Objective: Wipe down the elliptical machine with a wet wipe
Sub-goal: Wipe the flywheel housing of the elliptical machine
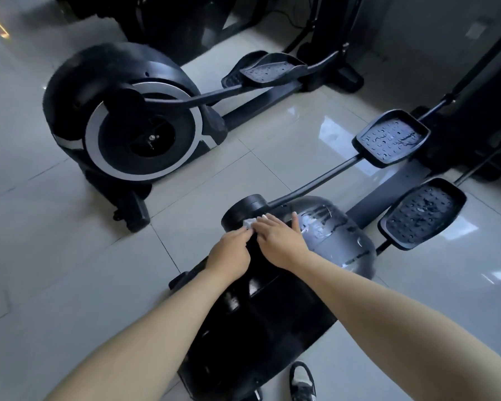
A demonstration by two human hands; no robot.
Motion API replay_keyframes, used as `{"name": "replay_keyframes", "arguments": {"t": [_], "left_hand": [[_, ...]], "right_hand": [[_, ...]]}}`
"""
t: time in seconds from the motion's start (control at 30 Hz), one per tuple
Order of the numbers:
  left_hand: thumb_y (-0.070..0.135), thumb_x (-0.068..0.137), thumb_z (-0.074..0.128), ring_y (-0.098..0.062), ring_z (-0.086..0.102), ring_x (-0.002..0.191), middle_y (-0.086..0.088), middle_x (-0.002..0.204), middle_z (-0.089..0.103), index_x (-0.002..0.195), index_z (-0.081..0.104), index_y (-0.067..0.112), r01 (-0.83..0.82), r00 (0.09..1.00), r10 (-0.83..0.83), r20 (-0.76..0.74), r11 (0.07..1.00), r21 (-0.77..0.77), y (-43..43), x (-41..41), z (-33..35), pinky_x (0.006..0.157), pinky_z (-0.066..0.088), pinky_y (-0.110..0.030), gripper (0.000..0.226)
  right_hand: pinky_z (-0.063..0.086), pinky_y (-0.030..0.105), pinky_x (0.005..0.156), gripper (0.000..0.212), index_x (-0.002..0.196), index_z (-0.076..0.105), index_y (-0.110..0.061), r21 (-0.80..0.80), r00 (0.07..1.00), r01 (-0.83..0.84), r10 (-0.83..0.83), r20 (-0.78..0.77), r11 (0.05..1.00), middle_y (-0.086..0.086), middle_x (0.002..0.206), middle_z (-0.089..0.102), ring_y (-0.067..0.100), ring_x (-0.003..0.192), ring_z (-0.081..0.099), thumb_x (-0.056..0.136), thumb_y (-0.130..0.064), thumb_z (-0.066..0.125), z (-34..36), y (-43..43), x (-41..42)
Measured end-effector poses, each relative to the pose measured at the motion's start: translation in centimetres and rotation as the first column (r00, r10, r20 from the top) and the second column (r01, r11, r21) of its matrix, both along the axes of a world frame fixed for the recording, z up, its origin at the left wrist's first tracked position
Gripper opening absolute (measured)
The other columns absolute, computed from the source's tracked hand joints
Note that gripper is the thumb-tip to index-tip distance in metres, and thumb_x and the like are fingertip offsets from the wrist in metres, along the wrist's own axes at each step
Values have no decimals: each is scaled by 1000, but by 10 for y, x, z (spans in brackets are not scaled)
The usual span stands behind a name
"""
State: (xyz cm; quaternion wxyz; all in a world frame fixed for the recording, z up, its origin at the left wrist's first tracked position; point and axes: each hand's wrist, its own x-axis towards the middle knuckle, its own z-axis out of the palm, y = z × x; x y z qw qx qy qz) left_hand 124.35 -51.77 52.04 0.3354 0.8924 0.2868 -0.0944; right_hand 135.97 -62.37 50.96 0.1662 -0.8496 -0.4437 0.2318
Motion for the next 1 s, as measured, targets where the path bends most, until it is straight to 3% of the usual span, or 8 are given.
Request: {"name": "replay_keyframes", "arguments": {"t": [0.13, 0.27, 0.37, 0.57, 0.7, 0.83, 0.93, 1.0], "left_hand": [[-1, 96, 35, -18, 44, 142, 5, 164, 34, 155, 42, 30, -62, 996, 63, -61, 998, 19, -7, 11, -5, 116, 38, -38, 67], [-6, 95, 32, -18, 43, 143, 4, 165, 32, 155, 41, 27, -121, 992, 121, -41, 993, 7, -15, 11, -10, 120, 32, -34, 69], [-7, 94, 33, -17, 44, 143, 7, 163, 34, 154, 44, 29, -154, 987, 155, -38, 988, 14, -13, 11, -10, 119, 31, -30, 71], [-9, 93, 35, -12, 35, 149, 8, 163, 35, 157, 38, 25, -96, 995, 94, 43, 994, 49, -14, 5, -10, 119, 28, -22, 73], [-11, 97, 32, -19, 30, 151, -2, 165, 30, 157, 37, 16, -74, 997, 74, 2, 997, 32, -13, 2, -13, 123, 23, -27, 66], [-10, 96, 38, -24, 30, 140, 0, 156, 41, 155, 41, 15, -13, 1000, 10, 22, 986, 169, -20, 2, -14, 117, 33, -36, 64], [-8, 89, 50, -27, 45, 125, 1, 145, 52, 149, 49, 16, 35, 996, -58, 63, 947, 319, -35, -3, -15, 108, 43, -38, 65], [-7, 85, 54, -29, 51, 122, -1, 144, 54, 148, 51, 15, 32, 996, -58, 61, 933, 357, -44, -4, -14, 105, 45, -41, 67]], "right_hand": [[-8, 68, 118, 45, 143, 50, -32, -91, 998, 52, -55, -32, 995, -11, 149, 45, 9, 149, 25, 105, -22, 29, -2, -8, 51], [-1, 72, 116, 39, 130, 54, -20, -162, 980, 175, -187, -61, 971, -2, 144, 48, 16, 143, 30, 102, -22, 28, -11, -10, 76], [2, 71, 117, 39, 133, 53, -19, -110, 993, 118, -121, -17, 987, -2, 142, 49, 18, 144, 29, 101, -21, 32, -13, -4, 54], [-10, 64, 119, 49, 150, 41, -28, -29, 989, -120, 117, -85, 992, -9, 157, 37, 10, 153, 16, 102, -21, 31, -3, 6, 16], [-2, 61, 120, 44, 144, 45, -30, -28, 991, 121, -122, -58, 992, 1, 164, 22, 9, 153, 13, 102, -29, 32, -15, -12, 42], [15, 55, 115, 48, 135, 42, -15, -8, 968, 249, -249, 24, 968, 4, 150, 35, 20, 145, 26, 97, -31, 18, -22, -41, 42], [12, 51, 118, 42, 142, 39, -21, 97, 985, 170, -172, 9, 981, -3, 150, 36, 18, 147, 25, 102, -26, 29, -20, -55, 17], [7, 52, 123, 51, 155, 30, -27, 119, 998, 69, -68, -13, 990, -8, 162, 27, 14, 155, 12, 104, -25, 33, -19, -66, 1]]}}
